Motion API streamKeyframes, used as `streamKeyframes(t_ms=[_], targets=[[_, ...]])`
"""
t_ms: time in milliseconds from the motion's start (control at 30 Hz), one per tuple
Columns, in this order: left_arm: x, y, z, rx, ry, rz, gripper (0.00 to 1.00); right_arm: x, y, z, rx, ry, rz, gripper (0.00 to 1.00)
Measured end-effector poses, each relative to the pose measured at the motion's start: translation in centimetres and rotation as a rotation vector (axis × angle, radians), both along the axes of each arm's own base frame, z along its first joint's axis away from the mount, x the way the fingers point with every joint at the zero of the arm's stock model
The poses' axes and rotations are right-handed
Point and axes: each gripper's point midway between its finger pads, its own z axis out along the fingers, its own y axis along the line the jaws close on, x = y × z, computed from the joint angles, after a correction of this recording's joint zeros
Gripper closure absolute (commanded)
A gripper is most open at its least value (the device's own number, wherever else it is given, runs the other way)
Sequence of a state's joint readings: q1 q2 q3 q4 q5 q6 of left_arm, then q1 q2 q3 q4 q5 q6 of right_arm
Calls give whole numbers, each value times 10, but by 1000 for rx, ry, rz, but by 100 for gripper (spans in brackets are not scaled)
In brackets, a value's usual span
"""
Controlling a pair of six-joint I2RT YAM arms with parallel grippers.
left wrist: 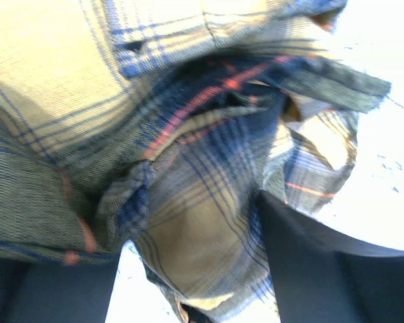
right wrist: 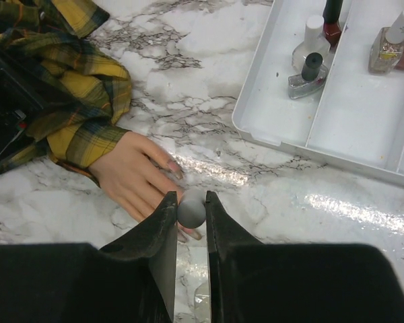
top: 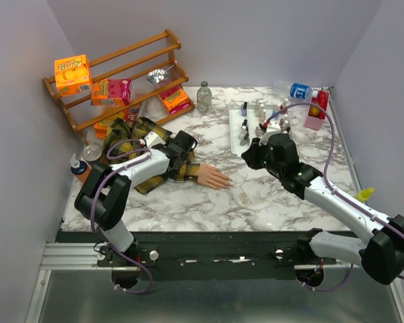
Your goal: Paint the nails
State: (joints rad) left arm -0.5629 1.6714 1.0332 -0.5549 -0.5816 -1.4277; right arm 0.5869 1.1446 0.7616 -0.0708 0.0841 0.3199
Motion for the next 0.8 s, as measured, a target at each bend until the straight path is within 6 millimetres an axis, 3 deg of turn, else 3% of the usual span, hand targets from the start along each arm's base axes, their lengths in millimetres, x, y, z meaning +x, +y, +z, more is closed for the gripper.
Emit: streamKeyframes(t_ms=[200, 533, 667, 800], targets=[[0, 0, 26, -20, -75, -48, 1, -12, -5, 15, -1, 13, 11, 99], [-10, 1, 79, -28, -229, -173, 1, -35, -15, 15, -15, 67, 33, 99], [-20, -10, 112, 2, -346, -334, 1, -45, -18, 6, -29, 121, 36, 99], [-38, -42, 135, 15, -532, -574, 1, -57, -21, 2, -31, 163, 48, 99]])
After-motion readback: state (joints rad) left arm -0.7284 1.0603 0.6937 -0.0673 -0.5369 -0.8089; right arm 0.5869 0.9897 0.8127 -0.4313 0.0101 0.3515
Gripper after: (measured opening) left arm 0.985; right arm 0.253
